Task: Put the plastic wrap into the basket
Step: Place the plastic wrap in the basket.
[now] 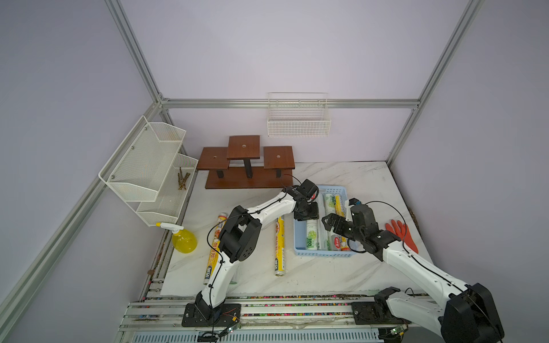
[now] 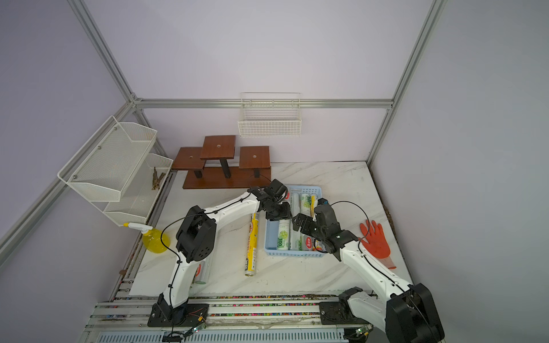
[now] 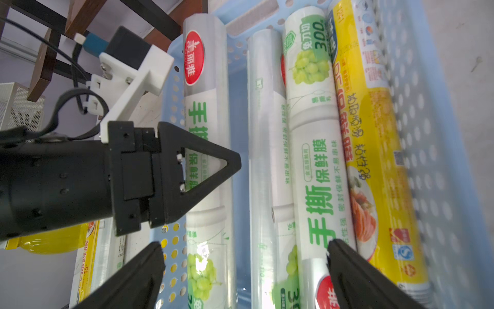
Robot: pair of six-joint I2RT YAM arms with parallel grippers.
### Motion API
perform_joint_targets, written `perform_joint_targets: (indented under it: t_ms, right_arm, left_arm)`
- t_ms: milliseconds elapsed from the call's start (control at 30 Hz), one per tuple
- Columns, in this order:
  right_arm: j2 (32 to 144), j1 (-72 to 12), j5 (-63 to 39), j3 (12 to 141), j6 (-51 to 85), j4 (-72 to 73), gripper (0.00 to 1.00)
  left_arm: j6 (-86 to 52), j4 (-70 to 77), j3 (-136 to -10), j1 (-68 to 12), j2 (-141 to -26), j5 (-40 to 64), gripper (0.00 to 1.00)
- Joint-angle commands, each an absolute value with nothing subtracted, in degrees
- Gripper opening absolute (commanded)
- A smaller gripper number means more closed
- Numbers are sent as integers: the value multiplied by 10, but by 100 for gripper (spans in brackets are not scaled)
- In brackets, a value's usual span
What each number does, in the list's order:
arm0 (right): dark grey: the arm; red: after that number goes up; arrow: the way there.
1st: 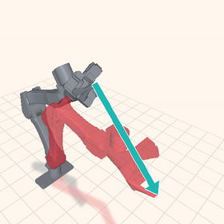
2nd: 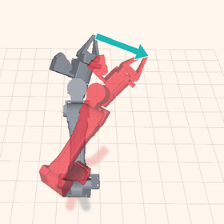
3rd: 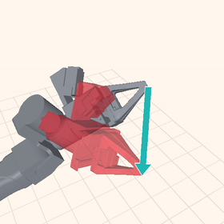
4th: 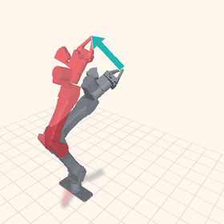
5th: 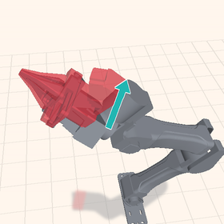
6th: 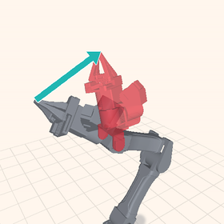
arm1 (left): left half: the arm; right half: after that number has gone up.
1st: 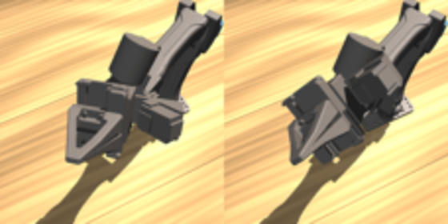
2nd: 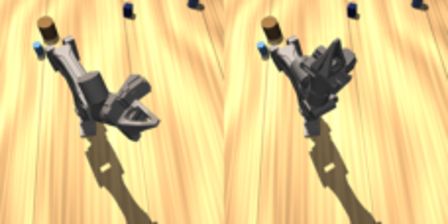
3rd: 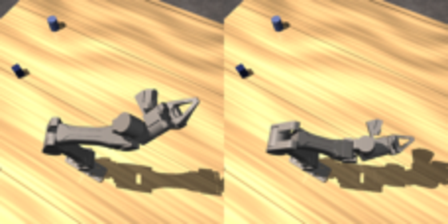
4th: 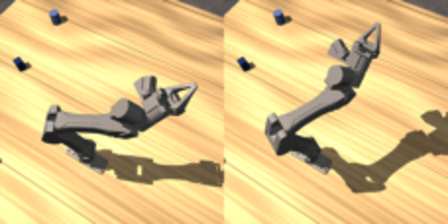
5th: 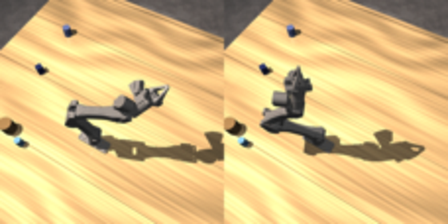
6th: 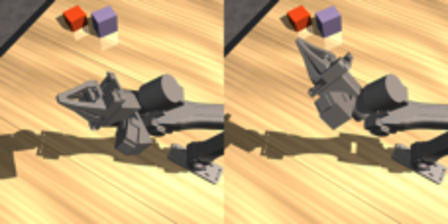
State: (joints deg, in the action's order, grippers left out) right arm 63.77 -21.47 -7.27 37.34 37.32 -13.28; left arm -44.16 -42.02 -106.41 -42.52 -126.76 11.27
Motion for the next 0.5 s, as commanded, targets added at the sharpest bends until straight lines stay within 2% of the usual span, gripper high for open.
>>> perform_joint_targets:
  t_ms: [0, 467]
  right_arm:
    - [642, -212, -78, 376, 367, -120, 99]
    - [638, -212, -84, 377, 363, -125, 99]
  left_arm:
    - [-446, -420, -1083, -428, -1248, 107, 37]
    - [-459, -421, -1099, -428, -1286, 118, 55]
